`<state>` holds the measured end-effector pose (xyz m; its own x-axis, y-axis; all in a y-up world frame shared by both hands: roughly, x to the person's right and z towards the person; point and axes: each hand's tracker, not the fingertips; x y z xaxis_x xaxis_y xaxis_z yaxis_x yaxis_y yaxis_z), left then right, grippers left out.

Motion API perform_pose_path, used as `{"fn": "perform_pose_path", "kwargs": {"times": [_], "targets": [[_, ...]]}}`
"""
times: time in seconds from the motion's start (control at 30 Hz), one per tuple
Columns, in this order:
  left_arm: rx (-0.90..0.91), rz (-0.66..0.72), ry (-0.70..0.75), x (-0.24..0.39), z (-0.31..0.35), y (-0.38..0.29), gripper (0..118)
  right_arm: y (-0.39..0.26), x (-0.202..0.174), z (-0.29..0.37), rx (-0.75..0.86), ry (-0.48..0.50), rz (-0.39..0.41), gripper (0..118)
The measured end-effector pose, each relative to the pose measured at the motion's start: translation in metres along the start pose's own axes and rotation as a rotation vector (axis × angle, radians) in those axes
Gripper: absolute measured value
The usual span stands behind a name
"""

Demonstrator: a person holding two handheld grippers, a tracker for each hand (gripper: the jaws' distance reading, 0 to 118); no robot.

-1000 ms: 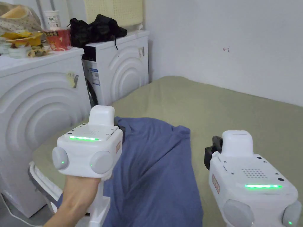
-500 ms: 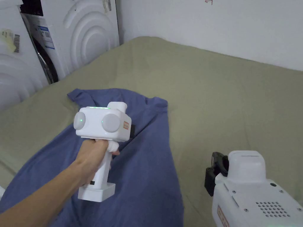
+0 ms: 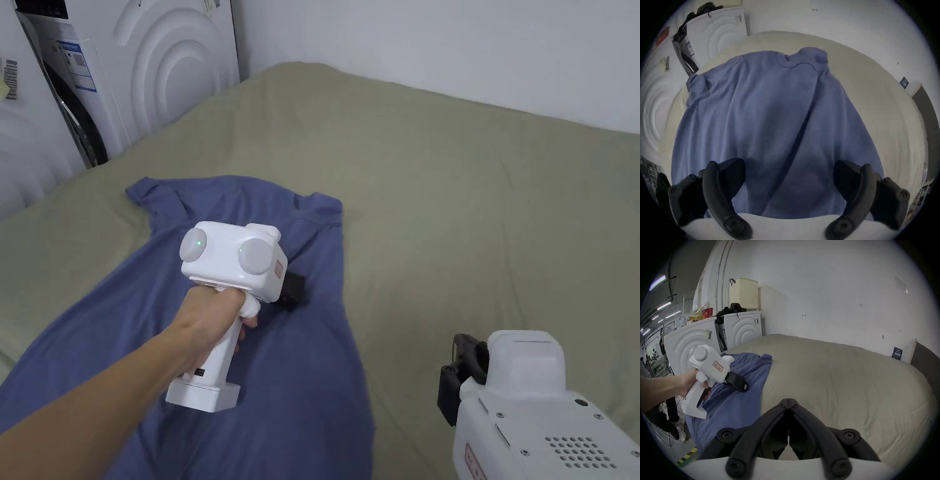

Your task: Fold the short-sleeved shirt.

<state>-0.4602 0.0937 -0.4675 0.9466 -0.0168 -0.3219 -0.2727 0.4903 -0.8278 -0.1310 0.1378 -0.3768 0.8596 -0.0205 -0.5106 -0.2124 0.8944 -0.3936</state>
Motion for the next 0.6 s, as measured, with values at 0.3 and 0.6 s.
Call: {"fn": "perform_pose_path", "kwargs": {"times": [0.3,0.6], "targets": [[0.134,-0.021,0.015,0.02,0.084,0.013,2,0.004,0.046,0.058,0.021,-0.077,-0.035,0],[0.312,-0.261,-0.169,0.166,0.187,0.047,2,0.002,0.114,0.144,0.095,-0.231,-0.085,0]]}}
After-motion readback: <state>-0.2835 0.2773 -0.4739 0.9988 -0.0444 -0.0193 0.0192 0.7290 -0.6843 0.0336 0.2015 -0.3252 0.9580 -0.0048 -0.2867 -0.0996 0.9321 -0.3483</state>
